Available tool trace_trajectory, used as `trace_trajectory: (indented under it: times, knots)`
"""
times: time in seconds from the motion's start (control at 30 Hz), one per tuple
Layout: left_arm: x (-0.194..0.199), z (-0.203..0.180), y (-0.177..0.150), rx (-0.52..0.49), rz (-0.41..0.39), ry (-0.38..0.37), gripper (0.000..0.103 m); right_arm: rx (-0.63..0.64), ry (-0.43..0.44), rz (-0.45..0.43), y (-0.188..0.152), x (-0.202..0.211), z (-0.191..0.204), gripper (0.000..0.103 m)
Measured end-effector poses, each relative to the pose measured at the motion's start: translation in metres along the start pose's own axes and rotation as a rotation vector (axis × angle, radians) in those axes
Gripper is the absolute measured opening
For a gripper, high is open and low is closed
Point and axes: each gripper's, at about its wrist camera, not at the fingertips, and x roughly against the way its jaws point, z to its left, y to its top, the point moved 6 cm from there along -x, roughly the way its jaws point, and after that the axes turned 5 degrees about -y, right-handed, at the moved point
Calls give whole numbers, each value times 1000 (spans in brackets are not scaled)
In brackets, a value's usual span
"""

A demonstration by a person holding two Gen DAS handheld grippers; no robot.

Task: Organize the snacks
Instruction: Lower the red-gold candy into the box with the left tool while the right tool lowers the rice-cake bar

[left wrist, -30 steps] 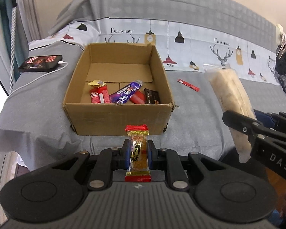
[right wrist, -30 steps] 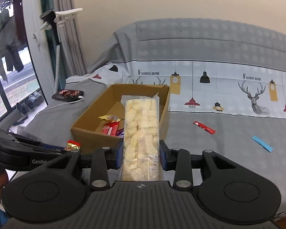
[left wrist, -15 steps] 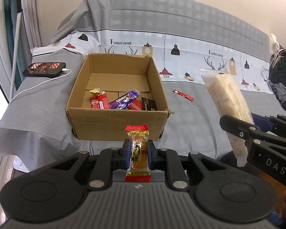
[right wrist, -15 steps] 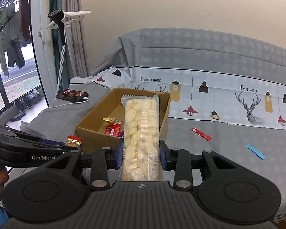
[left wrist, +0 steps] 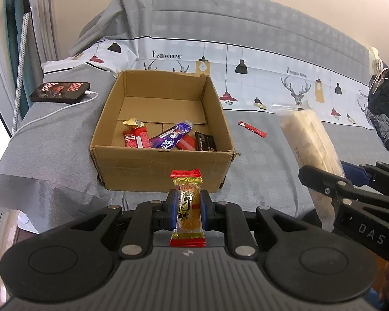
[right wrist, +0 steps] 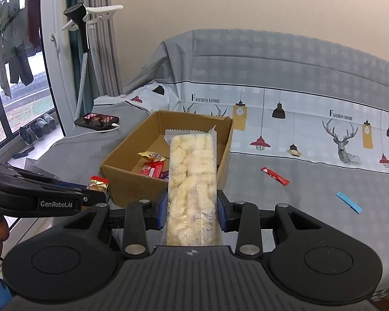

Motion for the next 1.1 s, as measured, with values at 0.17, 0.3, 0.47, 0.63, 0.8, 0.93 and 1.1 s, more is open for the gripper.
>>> trace_trajectory:
  times: [0.17, 0.3, 0.47, 0.63, 0.8, 0.93, 1.1]
  knots:
    - [-7, 6, 4, 7, 10, 12, 19, 3, -1, 19, 1, -9, -1, 39]
    - [-14, 12, 10, 12, 16, 20, 19, 2, -4, 34, 1, -17, -2, 39]
    - [-18, 23, 22, 15, 5, 34, 19, -9, -10, 45, 7, -27, -5, 39]
    - [-22, 34, 38, 22, -9, 50, 19, -9, -9, 44, 15, -38, -5, 39]
    - [-28, 42, 56, 33, -29, 62, 19, -8, -3, 44, 24, -49, -4, 39]
    - [-34, 47, 70, 46, -40, 63, 19, -6, 5, 51, 31, -61, -2, 39]
    - [-47, 55, 88, 52, -48, 66, 19, -6, 20, 58, 41, -79, 2, 39]
